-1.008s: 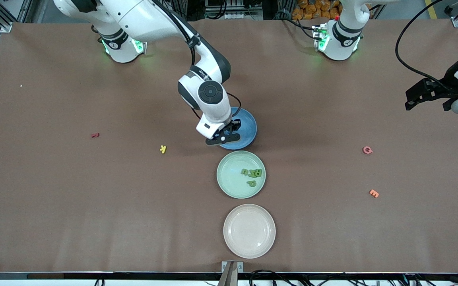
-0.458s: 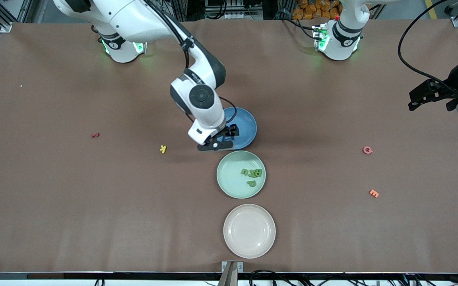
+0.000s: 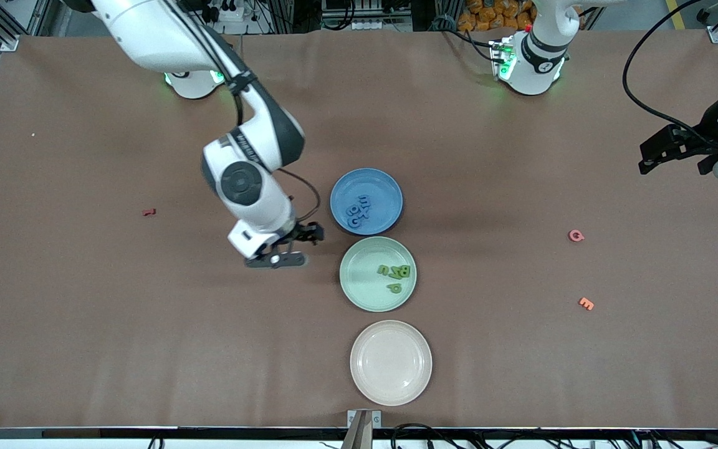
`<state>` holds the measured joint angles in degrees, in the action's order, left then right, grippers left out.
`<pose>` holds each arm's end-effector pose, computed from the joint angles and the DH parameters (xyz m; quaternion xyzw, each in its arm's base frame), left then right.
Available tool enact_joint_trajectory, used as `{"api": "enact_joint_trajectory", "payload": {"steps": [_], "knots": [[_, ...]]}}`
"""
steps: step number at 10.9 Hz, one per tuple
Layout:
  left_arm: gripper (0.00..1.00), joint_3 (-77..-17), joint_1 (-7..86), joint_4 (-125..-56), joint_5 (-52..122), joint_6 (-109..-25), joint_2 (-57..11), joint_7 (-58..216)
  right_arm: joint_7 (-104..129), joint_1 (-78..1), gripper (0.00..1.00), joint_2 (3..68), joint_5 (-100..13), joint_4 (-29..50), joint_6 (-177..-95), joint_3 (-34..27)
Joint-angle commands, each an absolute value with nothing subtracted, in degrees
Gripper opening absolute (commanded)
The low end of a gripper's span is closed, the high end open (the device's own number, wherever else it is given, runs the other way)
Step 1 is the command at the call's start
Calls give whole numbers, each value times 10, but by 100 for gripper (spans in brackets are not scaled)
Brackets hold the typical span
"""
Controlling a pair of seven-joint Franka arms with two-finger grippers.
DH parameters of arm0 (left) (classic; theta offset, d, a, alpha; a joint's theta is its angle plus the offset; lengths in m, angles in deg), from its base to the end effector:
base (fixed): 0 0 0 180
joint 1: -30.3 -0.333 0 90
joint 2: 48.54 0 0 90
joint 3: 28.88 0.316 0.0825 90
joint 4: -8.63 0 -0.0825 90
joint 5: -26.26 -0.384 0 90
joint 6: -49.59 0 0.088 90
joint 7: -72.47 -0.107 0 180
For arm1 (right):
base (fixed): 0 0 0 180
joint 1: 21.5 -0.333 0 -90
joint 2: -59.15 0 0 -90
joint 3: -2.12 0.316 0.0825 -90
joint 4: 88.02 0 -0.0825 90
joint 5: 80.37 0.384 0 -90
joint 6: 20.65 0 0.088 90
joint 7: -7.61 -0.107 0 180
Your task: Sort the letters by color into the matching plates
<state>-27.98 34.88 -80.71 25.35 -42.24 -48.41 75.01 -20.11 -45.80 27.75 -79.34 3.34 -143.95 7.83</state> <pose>0.5577 -0.0342 0.6316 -0.9997 0.0100 -0.0210 0.0068 0.6031 0.3386 0.3168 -0.9994 -0.0077 0.0109 0.0321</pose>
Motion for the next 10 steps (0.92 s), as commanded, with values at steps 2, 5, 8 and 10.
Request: {"api": "enact_joint_trajectory", "payload": {"steps": [2, 5, 8, 10], "knots": [[100, -279, 356, -804, 264, -420, -483, 741, -120, -359, 100, 321, -797, 38, -1394, 66], [100, -279, 355, -804, 264, -420, -481, 739, -66, -310, 100, 332, -798, 37, -1389, 40], [100, -279, 354, -800, 264, -420, -481, 738, 13, -295, 100, 356, -805, 43, -1385, -8], [100, -279, 355, -800, 264, -420, -480, 738, 22, -295, 100, 388, -844, 42, -1363, -32]]}}
